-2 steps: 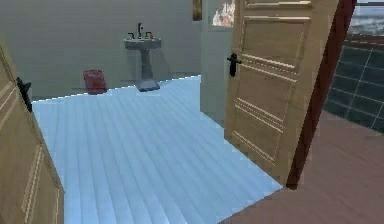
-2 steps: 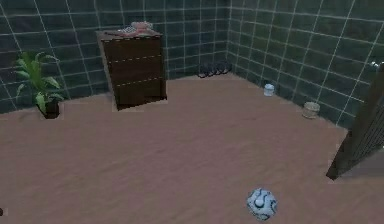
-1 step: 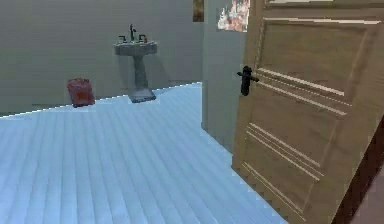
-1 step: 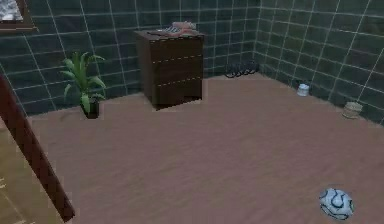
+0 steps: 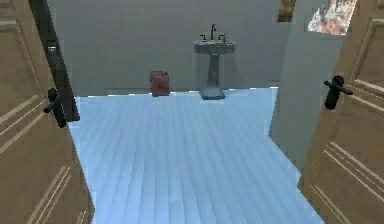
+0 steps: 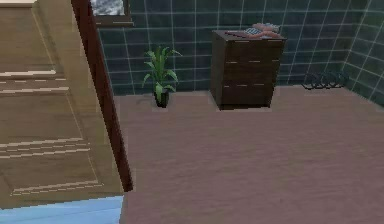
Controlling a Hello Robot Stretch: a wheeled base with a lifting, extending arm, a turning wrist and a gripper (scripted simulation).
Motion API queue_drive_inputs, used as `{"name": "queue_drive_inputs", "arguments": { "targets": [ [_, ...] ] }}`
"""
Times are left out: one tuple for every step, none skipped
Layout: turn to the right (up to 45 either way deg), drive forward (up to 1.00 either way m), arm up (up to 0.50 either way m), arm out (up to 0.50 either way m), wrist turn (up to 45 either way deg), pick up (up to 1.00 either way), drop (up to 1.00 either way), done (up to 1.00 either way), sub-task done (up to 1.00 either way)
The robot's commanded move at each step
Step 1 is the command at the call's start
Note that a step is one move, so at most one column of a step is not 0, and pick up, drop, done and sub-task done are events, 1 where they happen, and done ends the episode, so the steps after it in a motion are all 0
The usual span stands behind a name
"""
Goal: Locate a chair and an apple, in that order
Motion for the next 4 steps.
{"name": "queue_drive_inputs", "arguments": {
  "targets": [
    [0.0,0.15,0.0,0.0,0.0,0.0,0.0,0.0,0.0],
    [-6.0,0.0,0.0,0.0,0.0,0.0,0.0,0.0,0.0],
    [0.0,1.0,0.0,0.0,0.0,0.0,0.0,0.0,0.0],
    [-9.0,0.0,0.0,0.0,0.0,0.0,0.0,0.0,0.0]
  ]
}}
